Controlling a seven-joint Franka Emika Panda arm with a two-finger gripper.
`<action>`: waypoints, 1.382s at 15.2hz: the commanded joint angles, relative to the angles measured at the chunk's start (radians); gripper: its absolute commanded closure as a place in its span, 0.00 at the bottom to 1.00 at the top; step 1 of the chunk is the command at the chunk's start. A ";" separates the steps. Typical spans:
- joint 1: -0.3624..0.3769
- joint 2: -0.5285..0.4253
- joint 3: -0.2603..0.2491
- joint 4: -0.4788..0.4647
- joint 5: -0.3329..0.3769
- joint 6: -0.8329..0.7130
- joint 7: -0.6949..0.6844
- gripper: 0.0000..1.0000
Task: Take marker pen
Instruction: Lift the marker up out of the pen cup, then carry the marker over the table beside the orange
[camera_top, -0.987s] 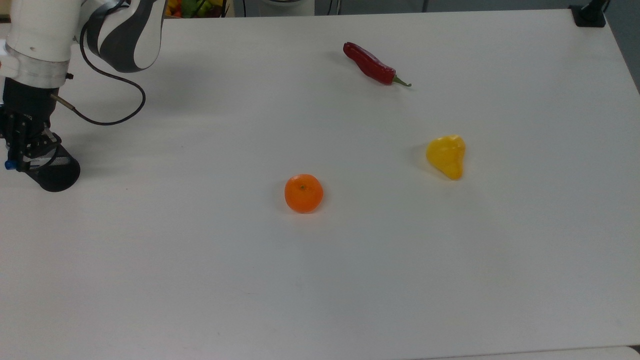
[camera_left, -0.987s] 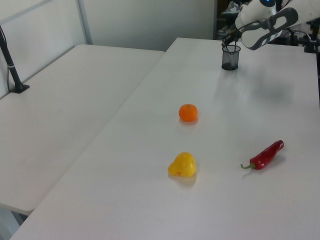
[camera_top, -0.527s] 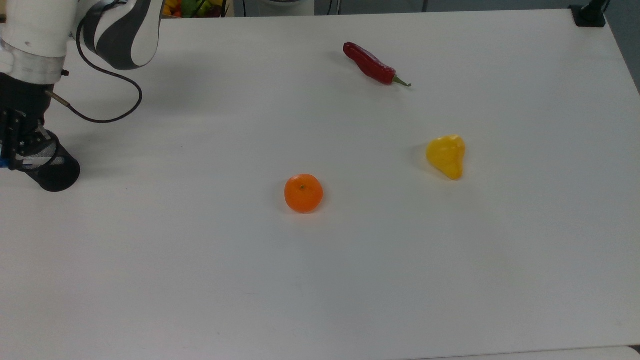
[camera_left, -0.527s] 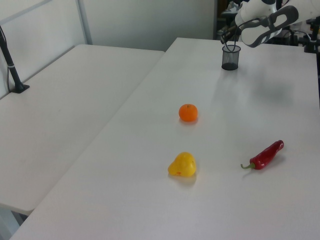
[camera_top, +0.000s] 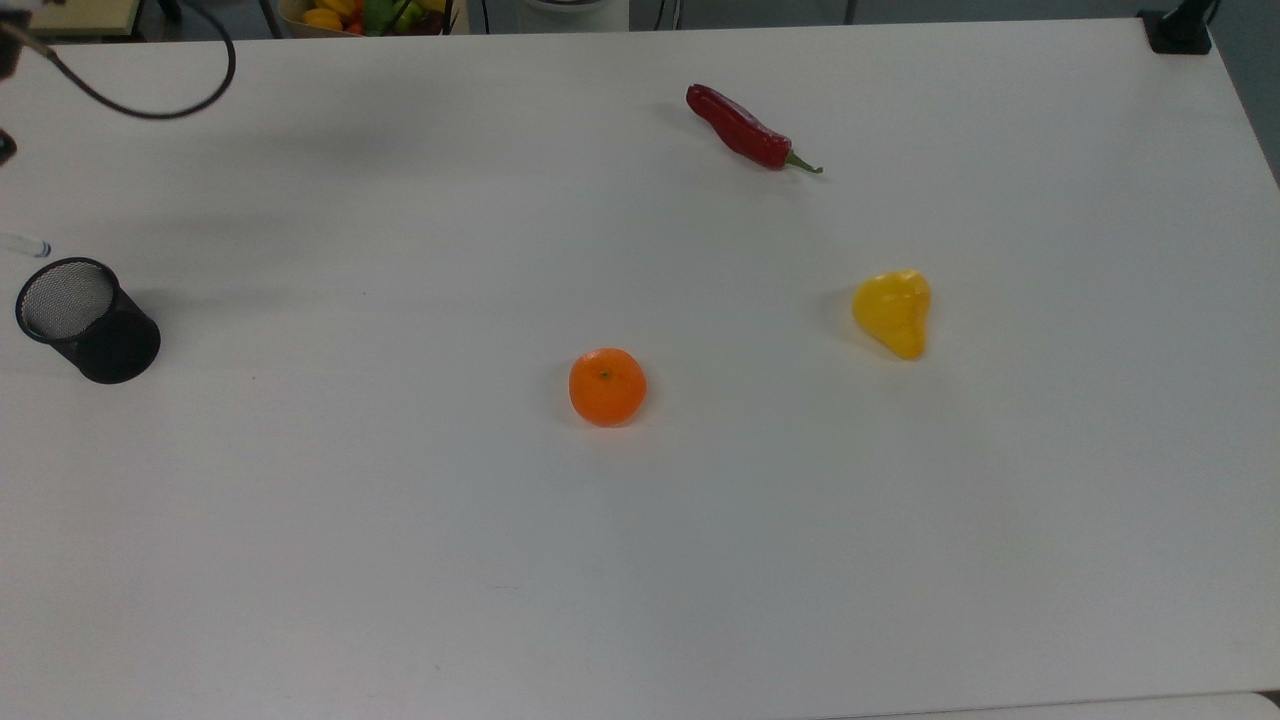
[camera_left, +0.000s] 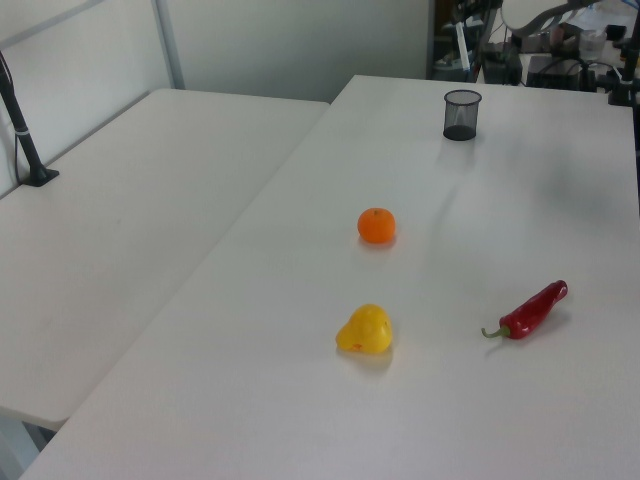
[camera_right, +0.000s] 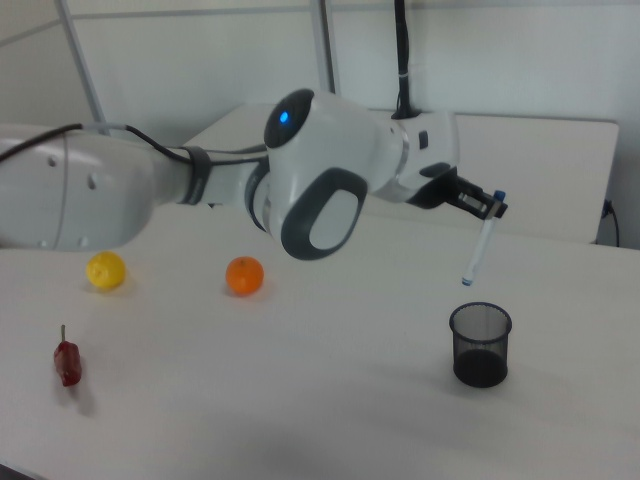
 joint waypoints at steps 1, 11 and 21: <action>0.051 -0.157 0.001 -0.064 0.039 -0.144 0.010 1.00; 0.171 -0.387 0.066 -0.062 0.069 -0.713 0.012 1.00; 0.213 -0.387 0.244 -0.165 0.057 -1.002 0.001 1.00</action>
